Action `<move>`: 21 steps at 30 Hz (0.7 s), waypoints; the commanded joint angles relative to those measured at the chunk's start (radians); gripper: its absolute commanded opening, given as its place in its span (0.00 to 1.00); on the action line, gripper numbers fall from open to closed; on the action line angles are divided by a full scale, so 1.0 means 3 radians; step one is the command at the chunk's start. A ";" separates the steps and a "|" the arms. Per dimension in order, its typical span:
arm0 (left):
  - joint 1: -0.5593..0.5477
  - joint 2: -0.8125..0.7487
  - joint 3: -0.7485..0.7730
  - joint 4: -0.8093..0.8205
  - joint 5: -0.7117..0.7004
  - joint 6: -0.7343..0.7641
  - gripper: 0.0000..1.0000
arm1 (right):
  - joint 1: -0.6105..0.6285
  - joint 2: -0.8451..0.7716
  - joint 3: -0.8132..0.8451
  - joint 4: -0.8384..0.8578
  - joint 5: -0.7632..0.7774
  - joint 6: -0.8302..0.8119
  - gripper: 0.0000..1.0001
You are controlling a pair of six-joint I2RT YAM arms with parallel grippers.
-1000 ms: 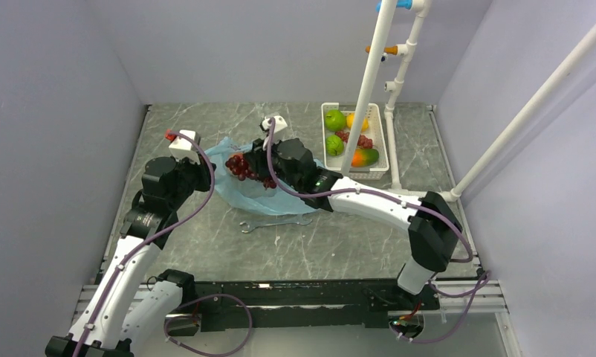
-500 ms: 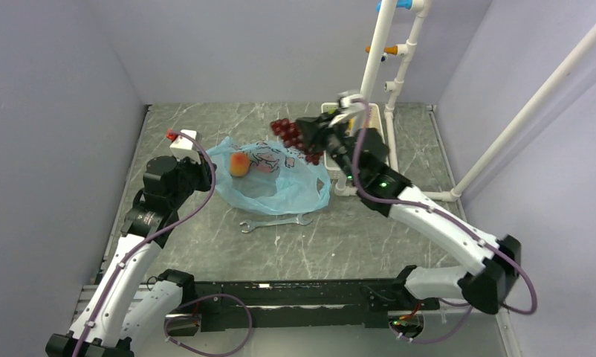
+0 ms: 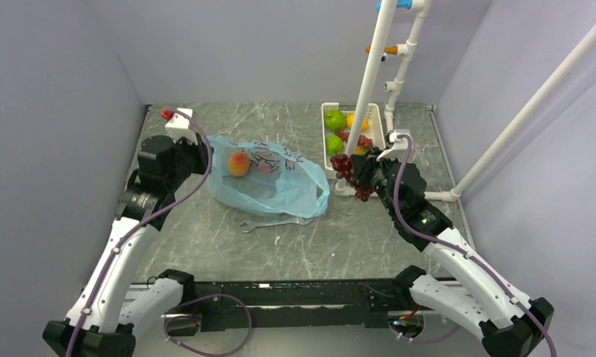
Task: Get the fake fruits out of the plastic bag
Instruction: Place the fake fruit in the bin.
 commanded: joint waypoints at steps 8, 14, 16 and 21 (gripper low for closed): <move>-0.0011 0.0102 0.0096 0.0245 -0.0285 0.0185 0.00 | -0.0372 0.0037 -0.0164 -0.0234 0.0343 0.0192 0.00; -0.0016 -0.0061 -0.0157 0.0304 -0.0251 0.0241 0.00 | -0.0550 0.0332 -0.0027 -0.0117 0.0264 0.0198 0.00; -0.0040 -0.0048 -0.0113 0.0221 -0.0268 0.0241 0.00 | -0.0630 0.0429 0.0043 -0.0141 0.0231 0.0234 0.00; -0.0057 -0.0035 -0.0111 0.0257 -0.0124 0.0213 0.00 | -0.0797 0.0534 0.0026 -0.0050 0.0212 0.0326 0.00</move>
